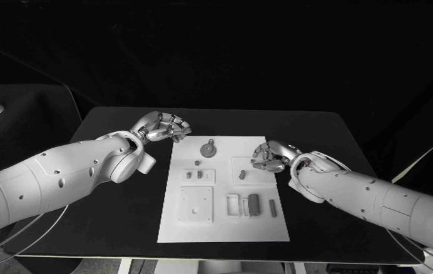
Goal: Assemble the parts on the task board
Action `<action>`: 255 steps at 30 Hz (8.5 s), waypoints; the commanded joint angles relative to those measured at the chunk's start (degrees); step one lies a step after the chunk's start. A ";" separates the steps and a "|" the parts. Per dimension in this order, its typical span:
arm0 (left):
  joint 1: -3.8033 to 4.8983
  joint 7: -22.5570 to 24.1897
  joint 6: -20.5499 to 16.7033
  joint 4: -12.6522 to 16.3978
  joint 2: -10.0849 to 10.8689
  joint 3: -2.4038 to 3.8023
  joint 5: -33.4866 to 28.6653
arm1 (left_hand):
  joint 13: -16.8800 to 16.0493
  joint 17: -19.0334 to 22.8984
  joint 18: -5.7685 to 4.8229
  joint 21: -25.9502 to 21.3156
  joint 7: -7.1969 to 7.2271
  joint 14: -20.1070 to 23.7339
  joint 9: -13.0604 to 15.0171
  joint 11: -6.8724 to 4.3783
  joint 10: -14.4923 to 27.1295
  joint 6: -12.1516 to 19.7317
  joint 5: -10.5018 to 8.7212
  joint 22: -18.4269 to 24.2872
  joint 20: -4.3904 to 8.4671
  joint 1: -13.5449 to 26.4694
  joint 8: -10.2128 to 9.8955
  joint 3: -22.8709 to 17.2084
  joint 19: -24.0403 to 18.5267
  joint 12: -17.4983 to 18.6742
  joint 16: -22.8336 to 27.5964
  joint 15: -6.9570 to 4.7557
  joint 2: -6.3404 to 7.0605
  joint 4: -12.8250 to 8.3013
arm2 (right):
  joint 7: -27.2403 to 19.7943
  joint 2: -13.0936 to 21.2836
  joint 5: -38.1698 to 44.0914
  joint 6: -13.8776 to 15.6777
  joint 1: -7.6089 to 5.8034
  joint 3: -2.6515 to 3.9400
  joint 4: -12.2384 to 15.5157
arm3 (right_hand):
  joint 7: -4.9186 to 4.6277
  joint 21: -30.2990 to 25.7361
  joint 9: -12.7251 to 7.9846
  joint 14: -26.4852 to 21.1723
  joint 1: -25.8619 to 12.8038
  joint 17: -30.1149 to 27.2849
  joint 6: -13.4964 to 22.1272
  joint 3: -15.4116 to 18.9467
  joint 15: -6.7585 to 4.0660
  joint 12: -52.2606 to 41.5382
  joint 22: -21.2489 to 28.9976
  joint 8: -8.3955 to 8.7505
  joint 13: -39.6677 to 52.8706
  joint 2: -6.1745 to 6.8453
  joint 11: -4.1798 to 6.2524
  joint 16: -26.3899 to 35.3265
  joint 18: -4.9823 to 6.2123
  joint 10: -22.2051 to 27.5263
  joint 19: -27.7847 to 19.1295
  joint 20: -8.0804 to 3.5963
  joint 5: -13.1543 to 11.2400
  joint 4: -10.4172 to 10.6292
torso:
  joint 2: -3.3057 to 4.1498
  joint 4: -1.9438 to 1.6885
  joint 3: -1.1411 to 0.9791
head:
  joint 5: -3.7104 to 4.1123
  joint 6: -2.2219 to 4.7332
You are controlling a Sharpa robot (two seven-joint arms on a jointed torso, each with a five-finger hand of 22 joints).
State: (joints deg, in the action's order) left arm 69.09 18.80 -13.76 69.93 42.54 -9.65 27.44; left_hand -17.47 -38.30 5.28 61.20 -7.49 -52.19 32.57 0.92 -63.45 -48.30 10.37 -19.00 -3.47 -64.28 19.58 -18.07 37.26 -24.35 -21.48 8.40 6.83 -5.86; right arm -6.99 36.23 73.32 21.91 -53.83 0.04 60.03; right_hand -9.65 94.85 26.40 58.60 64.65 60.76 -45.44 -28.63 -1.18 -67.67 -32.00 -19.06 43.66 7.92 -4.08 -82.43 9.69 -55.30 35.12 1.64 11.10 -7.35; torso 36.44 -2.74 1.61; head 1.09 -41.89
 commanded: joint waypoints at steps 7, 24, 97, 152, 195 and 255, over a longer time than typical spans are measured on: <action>0.01 1.00 0.22 0.15 -0.07 0.06 -1.40 | -0.04 0.13 -0.43 -0.36 -1.53 0.33 0.07 8.00 11.25 -1.21 0.17 0.09 -0.09 0.66 -0.13 0.30 -0.44 0.33 0.43 0.06 -0.26 0.10 | 0.80 -1.08 0.77 0.34 0.15 0.00 -1.30 | -0.04 2.64 -0.08 0.33 0.40 -0.09 0.55 0.22 -0.01 -0.26 0.07 0.30 -0.07 0.11 -0.11 -0.36 -0.17 -0.34 0.47 -0.13 -0.30 0.06 | 0.08 0.02 -0.04 | -0.01 0.03; 0.01 1.02 0.35 0.21 -0.04 0.06 -1.48 | -0.11 0.22 -0.43 -0.41 -1.56 0.31 0.13 8.08 11.07 -1.43 0.21 0.09 -0.06 0.48 -0.02 0.23 -0.53 0.38 0.66 0.09 -0.47 0.05 | 0.96 -2.48 0.77 0.37 0.97 0.00 -2.82 | 0.02 2.71 -0.06 0.50 0.77 -0.16 0.45 -0.08 -0.08 -0.32 0.12 0.24 -0.16 -0.72 -0.03 -0.42 -0.11 -0.51 0.64 -0.16 -0.22 0.22 | 0.22 -0.02 -0.06 | -0.29 -0.21; 0.05 0.68 1.42 0.42 0.29 0.07 -2.81 | -0.20 0.32 -0.48 -0.45 -1.59 0.14 0.18 8.11 10.74 -1.65 0.15 0.08 -0.07 0.65 0.08 0.42 -0.63 0.46 0.96 0.12 -0.51 0.15 | 2.50 -4.20 1.61 1.80 1.28 0.00 -3.74 | 0.54 4.13 1.67 2.84 3.26 -0.58 -6.00 -0.16 -1.07 -1.24 0.33 -2.40 -0.92 -0.41 0.82 -1.44 0.34 -2.97 2.25 -0.41 -0.56 0.07 | 0.52 -0.01 -0.02 | -0.49 -0.92; 0.05 0.54 1.45 0.32 0.25 0.07 -2.79 | -0.24 0.38 -0.49 -0.47 -1.56 0.08 0.19 8.09 10.61 -1.69 0.18 0.08 -0.06 0.61 0.08 0.46 -0.70 0.54 1.15 0.12 -0.63 0.15 | 3.38 -3.88 3.50 2.59 1.28 0.01 -3.73 | 1.09 4.23 2.91 3.13 8.11 -0.86 -9.97 -4.24 -1.35 -1.33 0.79 -3.99 -1.42 -3.37 1.10 -1.51 0.54 -3.55 2.44 -0.59 -0.43 -0.20 | 0.58 0.06 -0.02 | 0.00 -1.19; 0.05 0.49 1.61 -0.22 0.23 0.07 -2.78 | -0.28 0.42 -0.50 -0.48 -1.57 0.03 0.20 8.08 10.48 -1.74 0.20 0.07 -0.05 0.62 0.10 0.45 -0.72 0.58 1.27 0.13 -0.82 0.20 | 2.55 -0.92 3.95 3.31 -1.52 0.12 0.41 | 1.65 4.81 3.88 3.97 7.77 -0.86 -13.39 -5.11 -1.45 -1.65 0.74 -5.64 -1.60 -3.34 1.22 -1.89 0.43 -4.74 3.08 -0.53 -0.53 0.48 | 0.61 0.00 0.02 | 0.26 -1.07; 0.96 -1.00 -3.19 -3.48 -1.95 0.07 -3.39 | -0.36 0.49 -0.54 -0.50 -1.60 -0.09 0.22 8.04 10.12 -1.84 0.18 0.06 -0.07 0.81 0.13 0.57 -0.75 0.59 1.48 0.13 -0.95 0.36 | 5.38 -9.87 7.99 -7.12 -3.38 -7.42 13.30 | 1.59 4.90 3.91 4.07 6.98 -0.94 -13.40 -5.00 -1.44 -1.50 0.77 -5.54 -1.76 -3.09 1.19 -1.84 0.36 -4.83 3.19 -0.49 -0.54 0.84 | 0.69 -0.02 0.15 | -6.35 -2.53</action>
State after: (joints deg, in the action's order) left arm 69.89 17.59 -16.45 66.27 40.71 -9.63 24.51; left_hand -17.73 -37.90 4.40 61.00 -9.00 -52.21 32.72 8.89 -53.03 -50.05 10.37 -18.99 -3.48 -63.62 19.59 -17.76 36.86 -23.96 -20.37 8.39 6.18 -5.55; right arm -1.68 26.42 79.78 16.34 -57.38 -7.34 73.54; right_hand -6.83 94.85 29.16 62.72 71.78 59.90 -54.69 -33.54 -2.19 -69.00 -31.28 -23.80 41.96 5.31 -2.76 -83.98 9.75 -59.91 37.99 1.23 10.43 -6.87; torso 37.11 -2.77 1.75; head -5.35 -44.30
